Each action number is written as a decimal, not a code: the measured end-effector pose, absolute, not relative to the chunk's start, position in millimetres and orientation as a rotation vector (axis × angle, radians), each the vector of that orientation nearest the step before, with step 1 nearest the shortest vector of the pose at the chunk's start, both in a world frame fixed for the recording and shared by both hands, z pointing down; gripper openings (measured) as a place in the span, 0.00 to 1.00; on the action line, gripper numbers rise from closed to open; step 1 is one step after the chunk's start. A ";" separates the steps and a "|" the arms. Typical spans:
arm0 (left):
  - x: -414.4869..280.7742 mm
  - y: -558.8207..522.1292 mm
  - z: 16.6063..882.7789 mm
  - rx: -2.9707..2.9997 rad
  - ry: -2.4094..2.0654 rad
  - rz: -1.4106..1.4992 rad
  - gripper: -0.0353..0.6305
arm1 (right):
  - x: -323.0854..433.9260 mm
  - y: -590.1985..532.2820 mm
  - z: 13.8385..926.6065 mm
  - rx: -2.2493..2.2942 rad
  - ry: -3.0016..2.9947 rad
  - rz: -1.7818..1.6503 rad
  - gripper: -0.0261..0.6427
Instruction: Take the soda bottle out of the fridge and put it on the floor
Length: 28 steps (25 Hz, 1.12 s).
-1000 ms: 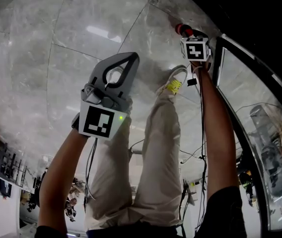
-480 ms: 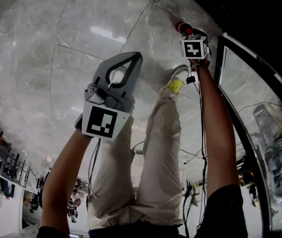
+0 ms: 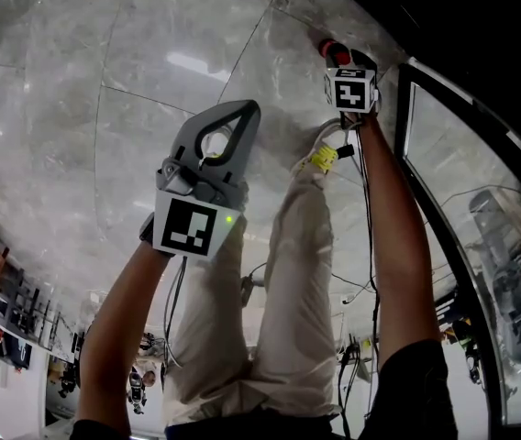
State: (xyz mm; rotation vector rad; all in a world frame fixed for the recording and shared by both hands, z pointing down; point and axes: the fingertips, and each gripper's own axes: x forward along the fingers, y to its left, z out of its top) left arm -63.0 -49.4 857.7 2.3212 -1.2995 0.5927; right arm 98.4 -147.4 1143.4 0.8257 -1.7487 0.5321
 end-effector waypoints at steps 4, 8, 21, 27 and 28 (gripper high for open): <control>-64.6 -53.7 850.8 2.323 -1.322 0.578 0.08 | 97.7 -145.8 1135.4 0.813 -1.747 0.530 0.32; -60.6 -50.2 830.6 2.339 -1.306 0.594 0.08 | 102.7 -132.8 1111.7 0.832 -1.730 0.569 0.30; -43.0 -50.2 736.8 2.387 -1.304 0.549 0.08 | 112.8 -125.7 994.1 1.075 -1.750 0.755 0.03; -33.4 -52.5 699.8 2.408 -1.307 0.507 0.08 | 98.7 -118.5 900.4 1.157 -1.957 0.687 0.03; -32.5 -53.1 691.6 2.421 -1.311 0.501 0.08 | 95.4 -117.4 881.7 1.170 -1.991 0.664 0.03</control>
